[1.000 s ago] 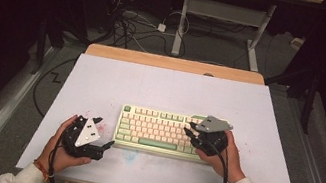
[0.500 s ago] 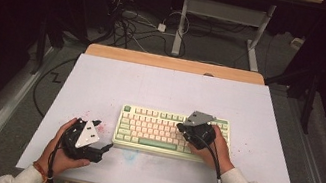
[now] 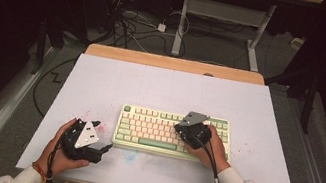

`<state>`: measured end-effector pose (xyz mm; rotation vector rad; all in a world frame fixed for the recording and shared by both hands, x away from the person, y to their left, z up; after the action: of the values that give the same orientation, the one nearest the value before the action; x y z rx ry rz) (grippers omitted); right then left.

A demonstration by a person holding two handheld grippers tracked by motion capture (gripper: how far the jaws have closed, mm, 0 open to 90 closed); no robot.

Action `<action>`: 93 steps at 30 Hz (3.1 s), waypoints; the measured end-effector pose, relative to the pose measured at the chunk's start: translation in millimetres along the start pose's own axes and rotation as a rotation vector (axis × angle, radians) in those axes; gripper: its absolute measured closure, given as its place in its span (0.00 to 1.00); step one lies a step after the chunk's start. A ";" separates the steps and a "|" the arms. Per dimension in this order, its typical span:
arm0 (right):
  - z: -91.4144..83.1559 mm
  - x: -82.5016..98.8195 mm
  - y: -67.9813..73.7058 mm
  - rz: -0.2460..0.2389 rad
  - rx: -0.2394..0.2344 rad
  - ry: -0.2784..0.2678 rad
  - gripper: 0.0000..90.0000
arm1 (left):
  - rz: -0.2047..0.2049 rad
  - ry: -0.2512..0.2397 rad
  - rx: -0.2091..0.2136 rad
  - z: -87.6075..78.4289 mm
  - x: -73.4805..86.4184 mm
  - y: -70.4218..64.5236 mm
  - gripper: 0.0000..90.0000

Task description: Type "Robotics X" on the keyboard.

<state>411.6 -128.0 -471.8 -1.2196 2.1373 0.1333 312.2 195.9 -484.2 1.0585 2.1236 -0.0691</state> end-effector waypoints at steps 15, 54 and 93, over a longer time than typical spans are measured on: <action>-25.7 0.9 -1.5 0.018 0.006 -0.112 0.92 | -0.003 0.031 -0.006 2.9 0.5 -0.5 0.20; -85.8 59.6 8.5 0.082 0.167 -0.304 0.27 | -0.006 0.022 -0.008 1.0 -0.7 -1.7 0.22; -91.3 103.3 22.1 0.089 0.208 -0.233 0.26 | 0.025 0.010 0.175 3.7 -32.8 2.2 0.98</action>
<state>313.2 -227.0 -467.2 -0.9413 1.9484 0.0846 328.3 174.3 -465.2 1.1885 2.1429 -0.2420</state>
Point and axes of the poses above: each handheld gripper's, and its own axes: z roughly forward along the jaws, x roughly out of its underside, y roughly to its left, the point moved 2 cm from there along z, roughly forward along the jaws, and after that the axes turned 7 degrees about y, right-handed, at the moved point
